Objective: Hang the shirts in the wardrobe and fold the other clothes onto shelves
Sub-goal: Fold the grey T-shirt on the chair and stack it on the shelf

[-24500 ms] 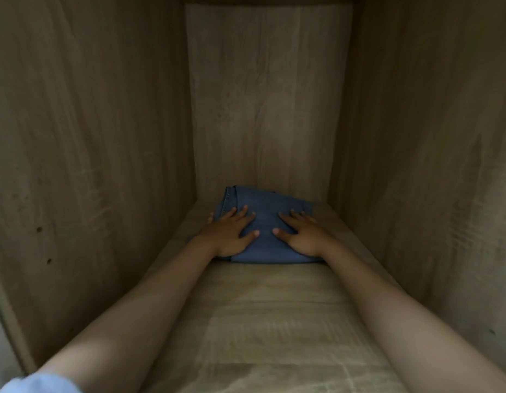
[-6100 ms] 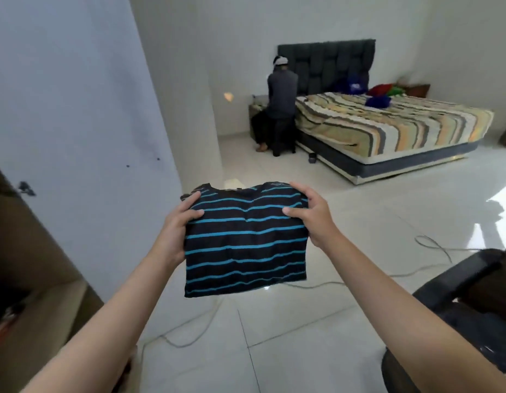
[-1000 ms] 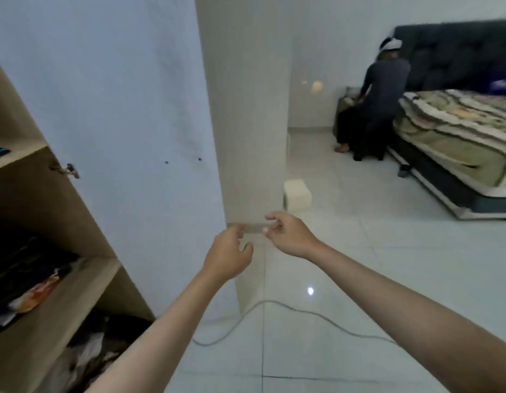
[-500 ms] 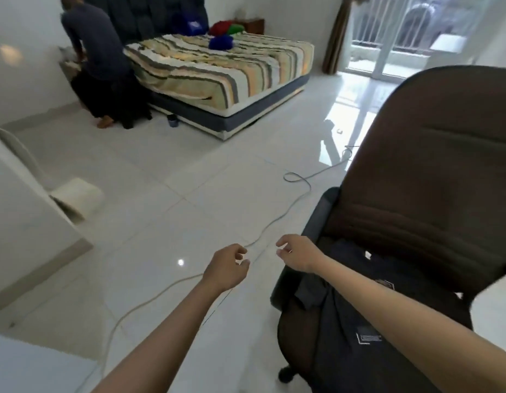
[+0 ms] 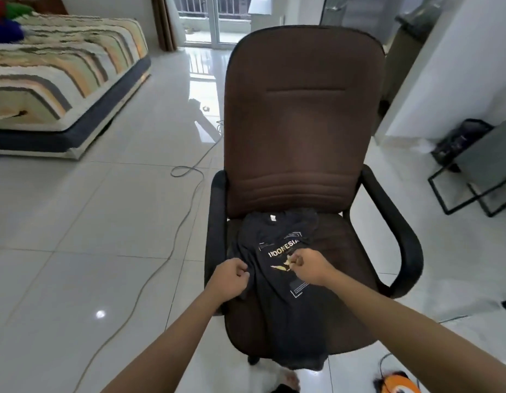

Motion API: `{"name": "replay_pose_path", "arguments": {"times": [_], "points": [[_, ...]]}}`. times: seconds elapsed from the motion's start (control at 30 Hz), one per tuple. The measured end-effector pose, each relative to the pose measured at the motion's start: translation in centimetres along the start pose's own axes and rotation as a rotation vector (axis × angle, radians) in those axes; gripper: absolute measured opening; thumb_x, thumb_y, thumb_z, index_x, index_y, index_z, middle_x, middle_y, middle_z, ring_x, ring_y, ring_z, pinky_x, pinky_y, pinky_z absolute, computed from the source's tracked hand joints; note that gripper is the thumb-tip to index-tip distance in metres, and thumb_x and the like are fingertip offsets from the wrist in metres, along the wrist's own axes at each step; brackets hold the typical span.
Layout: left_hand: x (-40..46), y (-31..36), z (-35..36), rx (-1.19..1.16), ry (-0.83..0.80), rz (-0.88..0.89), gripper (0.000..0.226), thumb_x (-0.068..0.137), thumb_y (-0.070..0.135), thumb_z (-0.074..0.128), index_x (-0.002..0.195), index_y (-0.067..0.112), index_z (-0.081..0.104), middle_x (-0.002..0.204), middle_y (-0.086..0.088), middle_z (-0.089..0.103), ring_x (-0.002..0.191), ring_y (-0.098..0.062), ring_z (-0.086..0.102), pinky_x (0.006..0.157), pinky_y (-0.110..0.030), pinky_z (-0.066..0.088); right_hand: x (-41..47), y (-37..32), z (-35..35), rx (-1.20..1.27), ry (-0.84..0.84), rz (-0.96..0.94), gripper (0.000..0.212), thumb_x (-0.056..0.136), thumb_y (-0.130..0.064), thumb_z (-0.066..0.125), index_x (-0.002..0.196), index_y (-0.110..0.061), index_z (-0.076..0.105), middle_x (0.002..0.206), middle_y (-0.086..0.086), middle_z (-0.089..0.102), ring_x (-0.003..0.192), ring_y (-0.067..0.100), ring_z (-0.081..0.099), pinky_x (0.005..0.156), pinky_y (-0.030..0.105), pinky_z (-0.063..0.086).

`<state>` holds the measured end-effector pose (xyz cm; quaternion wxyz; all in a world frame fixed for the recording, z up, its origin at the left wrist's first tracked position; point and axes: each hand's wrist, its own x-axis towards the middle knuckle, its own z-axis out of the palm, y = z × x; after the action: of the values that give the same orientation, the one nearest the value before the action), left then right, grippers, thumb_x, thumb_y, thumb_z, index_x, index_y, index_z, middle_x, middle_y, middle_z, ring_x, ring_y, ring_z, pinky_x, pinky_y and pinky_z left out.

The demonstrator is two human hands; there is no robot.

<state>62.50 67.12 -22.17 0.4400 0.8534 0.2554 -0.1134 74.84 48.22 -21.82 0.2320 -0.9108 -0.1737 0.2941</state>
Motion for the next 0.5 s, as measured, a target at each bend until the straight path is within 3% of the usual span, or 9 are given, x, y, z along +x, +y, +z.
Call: {"name": "replay_pose_path", "arguments": {"times": [0.07, 0.2, 0.33, 0.5], "points": [[2.1, 0.6, 0.7, 0.0, -0.032, 0.004, 0.023, 0.088, 0.02, 0.058, 0.109, 0.013, 0.062, 0.09, 0.003, 0.063, 0.092, -0.015, 0.06, 0.081, -0.02, 0.043, 0.9, 1.4, -0.7, 0.016, 0.012, 0.016, 0.012, 0.089, -0.02, 0.059, 0.097, -0.013, 0.066, 0.071, -0.011, 0.054, 0.081, 0.015, 0.056, 0.077, 0.024, 0.045], [6.7, 1.8, 2.5, -0.014, -0.058, -0.044, 0.022, 0.088, 0.019, 0.059, 0.109, 0.013, 0.062, 0.096, 0.0, 0.063, 0.092, -0.014, 0.059, 0.081, -0.019, 0.043, 4.3, 4.6, -2.3, 0.027, 0.031, 0.053, 0.018, 0.089, -0.019, 0.059, 0.102, -0.011, 0.067, 0.094, 0.002, 0.066, 0.093, 0.019, 0.062, 0.08, 0.026, 0.047], [12.2, 2.9, 4.1, -0.052, -0.03, -0.148, 0.021, 0.089, 0.015, 0.057, 0.108, 0.009, 0.062, 0.097, -0.003, 0.061, 0.09, -0.016, 0.058, 0.078, -0.02, 0.042, 10.9, 8.0, -4.0, 0.049, 0.047, 0.083, 0.017, 0.087, -0.018, 0.058, 0.1, -0.011, 0.067, 0.096, 0.006, 0.07, 0.095, 0.022, 0.064, 0.083, 0.03, 0.051], [18.8, 2.3, 5.7, 0.005, 0.018, -0.253, 0.028, 0.087, 0.012, 0.057, 0.113, 0.006, 0.062, 0.108, -0.009, 0.066, 0.106, -0.023, 0.061, 0.085, -0.019, 0.041, 20.4, 10.9, -4.1, 0.062, -0.02, 0.127, 0.02, 0.085, -0.019, 0.055, 0.102, -0.015, 0.065, 0.1, 0.005, 0.07, 0.098, 0.025, 0.064, 0.086, 0.037, 0.053]]}}
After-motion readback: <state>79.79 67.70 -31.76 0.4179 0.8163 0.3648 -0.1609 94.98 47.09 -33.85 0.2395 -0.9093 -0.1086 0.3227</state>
